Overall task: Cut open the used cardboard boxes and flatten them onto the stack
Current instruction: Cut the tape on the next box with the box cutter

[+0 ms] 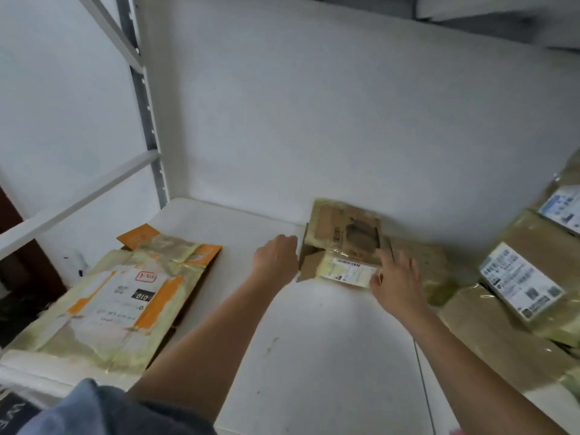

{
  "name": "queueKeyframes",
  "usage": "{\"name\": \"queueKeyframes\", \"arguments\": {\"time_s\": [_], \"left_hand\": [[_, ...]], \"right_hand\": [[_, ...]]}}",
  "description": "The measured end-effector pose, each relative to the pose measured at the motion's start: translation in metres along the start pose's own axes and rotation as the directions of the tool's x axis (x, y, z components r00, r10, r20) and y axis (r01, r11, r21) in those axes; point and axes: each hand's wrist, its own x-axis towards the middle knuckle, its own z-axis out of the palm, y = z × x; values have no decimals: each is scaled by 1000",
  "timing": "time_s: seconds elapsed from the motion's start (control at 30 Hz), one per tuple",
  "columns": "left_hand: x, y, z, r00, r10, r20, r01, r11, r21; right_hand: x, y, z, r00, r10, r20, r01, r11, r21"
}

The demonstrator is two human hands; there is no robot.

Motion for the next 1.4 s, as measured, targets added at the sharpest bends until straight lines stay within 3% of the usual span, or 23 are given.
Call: {"name": "queueKeyframes", "arguments": {"time_s": [0.1,0.17,0.23,0.37,0.5,0.57,0.67,0.77,0.8,0.83,0.9,0.97,1.1,1.17,1.2,1.27,1.33,1.37,1.4], "left_hand": [[19,13,13,999,24,23,-20,988,-152],[26,20,23,995,47,90,-5,910,-414],[25,23,28,995,28,97,33,818,-574],[4,14,27,994,-54,94,101,789,-606],[-32,-1,16,948,-110,297,303,588,-750],[-49,-2,12,915,-78,396,368,566,-738],[-69,-6,7,864,-23,502,428,558,-711],[-79,-16,-4,784,49,618,428,678,-597],[-78,-18,-7,788,36,615,407,720,-563],[-76,-20,-8,830,-1,557,373,744,-554],[-68,-21,-10,944,-129,305,297,735,-610],[-60,-14,-16,975,-193,110,215,697,-684],[-57,13,-20,989,-47,138,136,636,-760],[-65,24,-14,989,28,143,87,671,-736],[-67,27,-11,990,45,137,70,677,-733],[-69,30,-11,989,41,142,80,658,-749],[-67,31,-13,983,30,181,117,656,-746],[-67,31,-15,979,27,204,136,663,-736],[-66,31,-16,976,25,218,145,672,-727]], "right_hand": [[15,12,9,988,28,153,-80,935,345],[16,13,18,969,22,248,-174,772,611],[16,11,24,968,76,239,-238,583,777],[4,10,26,928,251,276,-345,300,889],[-24,6,19,947,138,289,-315,250,915],[-35,1,9,952,85,295,-307,231,923],[-47,-6,-11,974,70,216,-227,310,923],[-55,-5,-28,979,139,150,-199,478,856],[-61,-5,-35,982,140,123,-180,544,820],[-69,-6,-41,989,116,87,-140,608,782],[-87,-11,-52,1000,30,7,-27,725,688],[-105,-21,-56,999,-25,-41,45,808,587],[-135,-31,-54,983,-181,28,146,866,478],[-138,-19,-60,971,-208,114,89,766,637],[-138,-10,-63,976,-174,131,18,663,748],[-135,20,-55,996,52,78,-93,494,865],[-134,63,-32,946,318,71,-283,693,663],[-138,83,-19,902,402,154,-428,797,425],[-144,101,-6,836,489,251,-535,828,168]]}}
